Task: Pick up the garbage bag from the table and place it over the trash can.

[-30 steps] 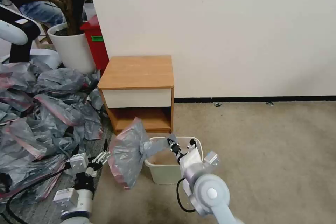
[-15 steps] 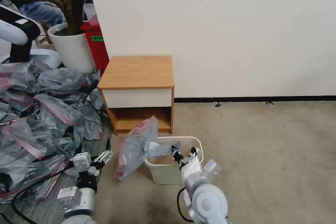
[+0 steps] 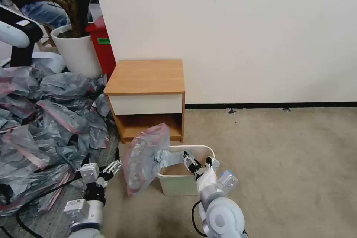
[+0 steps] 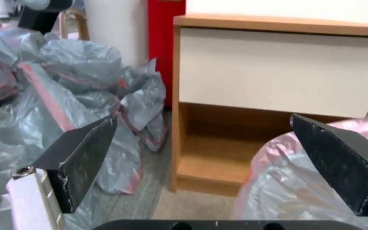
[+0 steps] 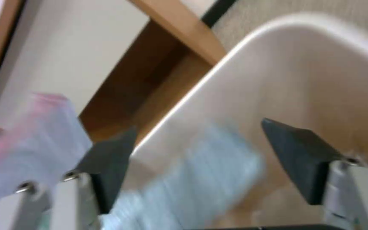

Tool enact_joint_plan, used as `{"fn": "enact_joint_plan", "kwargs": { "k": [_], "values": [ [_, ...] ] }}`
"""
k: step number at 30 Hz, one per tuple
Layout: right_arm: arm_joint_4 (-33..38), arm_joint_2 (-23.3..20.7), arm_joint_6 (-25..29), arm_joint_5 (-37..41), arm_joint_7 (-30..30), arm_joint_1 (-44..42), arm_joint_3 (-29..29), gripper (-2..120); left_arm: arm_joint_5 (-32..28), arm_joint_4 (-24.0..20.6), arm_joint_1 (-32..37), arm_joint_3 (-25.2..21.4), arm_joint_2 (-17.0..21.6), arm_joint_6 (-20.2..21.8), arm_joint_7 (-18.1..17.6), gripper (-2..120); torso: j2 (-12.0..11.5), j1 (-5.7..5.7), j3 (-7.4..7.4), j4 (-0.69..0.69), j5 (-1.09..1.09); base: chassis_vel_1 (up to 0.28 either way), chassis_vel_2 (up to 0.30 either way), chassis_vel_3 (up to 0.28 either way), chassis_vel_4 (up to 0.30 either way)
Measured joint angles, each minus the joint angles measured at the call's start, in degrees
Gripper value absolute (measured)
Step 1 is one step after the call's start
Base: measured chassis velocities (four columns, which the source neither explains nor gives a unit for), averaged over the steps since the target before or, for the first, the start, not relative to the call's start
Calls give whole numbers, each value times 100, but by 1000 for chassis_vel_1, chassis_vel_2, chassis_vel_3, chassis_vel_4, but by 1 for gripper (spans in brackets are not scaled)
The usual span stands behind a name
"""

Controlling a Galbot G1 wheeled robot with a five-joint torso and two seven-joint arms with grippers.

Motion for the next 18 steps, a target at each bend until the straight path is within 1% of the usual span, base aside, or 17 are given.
{"fn": "enact_joint_plan", "kwargs": {
  "k": [2, 3, 6, 7, 10, 15, 18],
  "values": [
    [98, -47, 3, -174, 4, -9, 75, 89, 27, -39, 0, 15, 16, -42, 76, 100, 0, 0, 0, 0, 0, 0, 0, 0, 0],
    [98, -47, 3, -174, 4, -9, 75, 89, 27, -39, 0, 15, 16, -42, 76, 100, 0, 0, 0, 0, 0, 0, 0, 0, 0],
    [309, -122, 5, -345, 23, -8, 219, 102, 31, -45, -16, 56, 46, -76, 140, 100, -1, 0, 0, 0, 0, 0, 0, 0, 0],
    [309, -122, 5, -345, 23, -8, 219, 102, 31, -45, -16, 56, 46, -76, 140, 100, -1, 0, 0, 0, 0, 0, 0, 0, 0],
    [557, -143, 9, -404, 34, -24, 371, 110, 39, -60, -10, 135, 55, -91, 245, 100, -1, 0, 0, 0, 0, 0, 0, 0, 0],
    [734, -154, 8, -430, 34, -49, 449, 113, 72, -107, -12, 196, 59, -129, 373, 100, -1, 0, 0, 0, 0, 0, 0, 0, 0],
    [853, -157, 8, -435, 34, -80, 517, 114, -64, -232, -20, 202, 85, -148, 581, 100, -1, 0, 0, 0, 0, 0, 0, 0, 0]
  ]
}}
